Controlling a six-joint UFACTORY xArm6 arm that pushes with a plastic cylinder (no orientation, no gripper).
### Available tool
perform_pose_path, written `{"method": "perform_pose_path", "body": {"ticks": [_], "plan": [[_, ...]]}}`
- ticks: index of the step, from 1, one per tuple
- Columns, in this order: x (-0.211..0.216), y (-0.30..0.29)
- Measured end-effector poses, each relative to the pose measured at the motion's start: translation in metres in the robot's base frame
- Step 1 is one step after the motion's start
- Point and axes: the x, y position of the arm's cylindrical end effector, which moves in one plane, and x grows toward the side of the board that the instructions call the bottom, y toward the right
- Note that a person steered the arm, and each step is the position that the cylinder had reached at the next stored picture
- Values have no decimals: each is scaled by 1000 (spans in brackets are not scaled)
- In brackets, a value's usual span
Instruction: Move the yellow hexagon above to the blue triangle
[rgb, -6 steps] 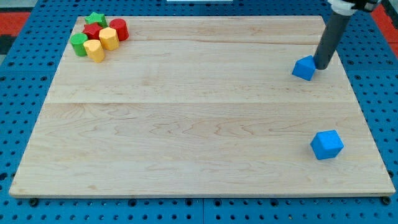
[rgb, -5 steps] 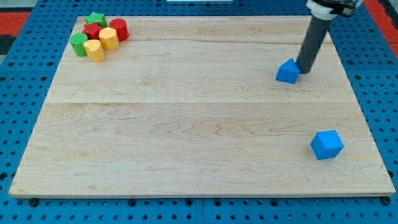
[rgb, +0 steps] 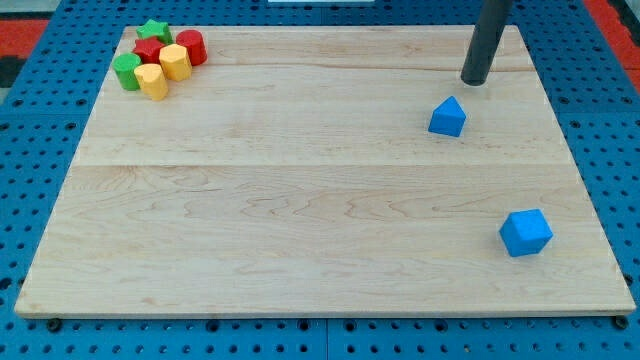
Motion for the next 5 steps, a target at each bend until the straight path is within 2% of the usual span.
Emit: {"method": "perform_pose_path", "body": {"ticks": [1,2,3,5], "plan": [[-38,-20],[-111,-114],[-111,-114],[-109,-220]]}}
